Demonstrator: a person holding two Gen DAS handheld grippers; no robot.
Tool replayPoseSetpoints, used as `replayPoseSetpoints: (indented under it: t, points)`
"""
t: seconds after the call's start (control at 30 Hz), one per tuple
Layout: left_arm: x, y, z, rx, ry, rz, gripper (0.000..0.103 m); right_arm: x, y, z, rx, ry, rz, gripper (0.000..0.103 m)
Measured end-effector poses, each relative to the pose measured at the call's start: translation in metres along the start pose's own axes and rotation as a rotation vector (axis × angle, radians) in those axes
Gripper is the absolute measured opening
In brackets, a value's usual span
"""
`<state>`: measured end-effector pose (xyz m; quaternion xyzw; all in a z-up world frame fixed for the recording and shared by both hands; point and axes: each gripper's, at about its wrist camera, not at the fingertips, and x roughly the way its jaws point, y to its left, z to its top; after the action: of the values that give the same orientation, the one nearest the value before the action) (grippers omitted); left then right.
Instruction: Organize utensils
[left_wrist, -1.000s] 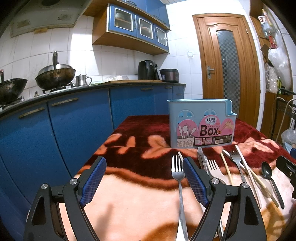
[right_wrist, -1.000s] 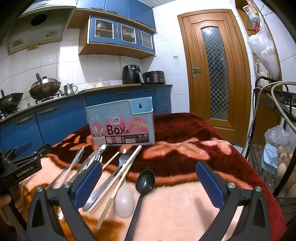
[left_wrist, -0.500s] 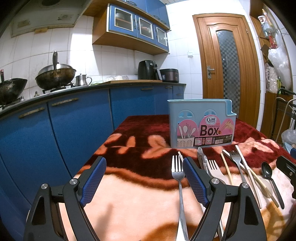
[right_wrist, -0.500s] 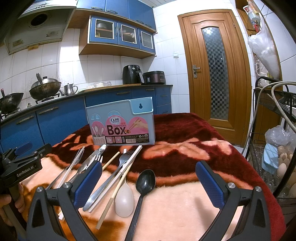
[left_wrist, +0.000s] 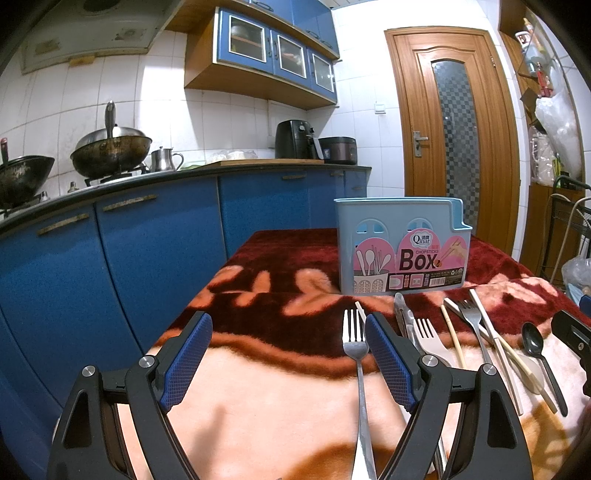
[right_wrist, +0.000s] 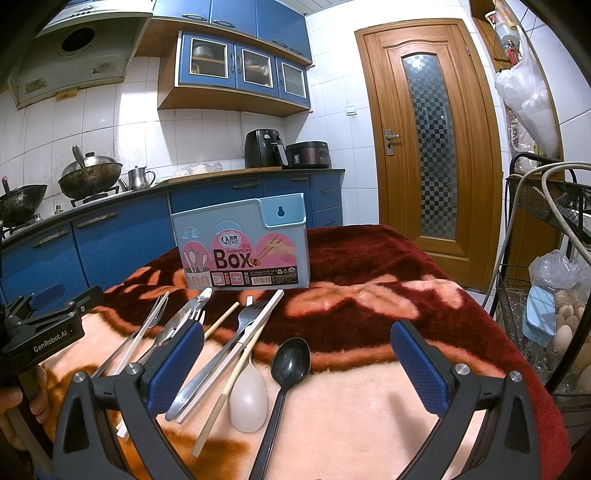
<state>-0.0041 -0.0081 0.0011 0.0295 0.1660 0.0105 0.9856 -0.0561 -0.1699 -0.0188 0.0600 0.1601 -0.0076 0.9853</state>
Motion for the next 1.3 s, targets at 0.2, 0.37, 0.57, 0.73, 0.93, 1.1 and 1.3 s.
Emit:
replayPoseSetpoints:
  t: [0.2,0.37,0.57,0.73,0.93,1.1,1.3]
  points:
    - [0.0,0.0,0.0,0.0,0.0,0.0,0.086,0.0,0.0,0.0,0.0,0.0,0.0,0.103]
    - [0.0,0.0,0.0,0.0,0.0,0.0,0.086,0.0,0.0,0.0,0.001,-0.001,0.0,0.103]
    - [0.0,0.0,0.0,0.0,0.0,0.0,0.086,-0.001,0.0,0.0,0.001,-0.001,0.0,0.103]
    - [0.0,0.0,0.0,0.0,0.0,0.0,0.086,-0.001,-0.001,0.0,0.004,-0.007,-0.005,0.103]
    - [0.003,0.002,0.002,0.011,0.033,-0.034,0.086,0.002,-0.004,-0.001,0.034,0.024,-0.003,0.103]
    - [0.008,0.005,0.011,0.037,0.084,-0.059,0.086,0.003,-0.012,0.012,0.056,0.075,-0.014,0.103]
    - [0.015,0.01,0.026,0.068,0.173,-0.071,0.086,0.007,-0.015,0.034,0.022,0.171,-0.02,0.103]
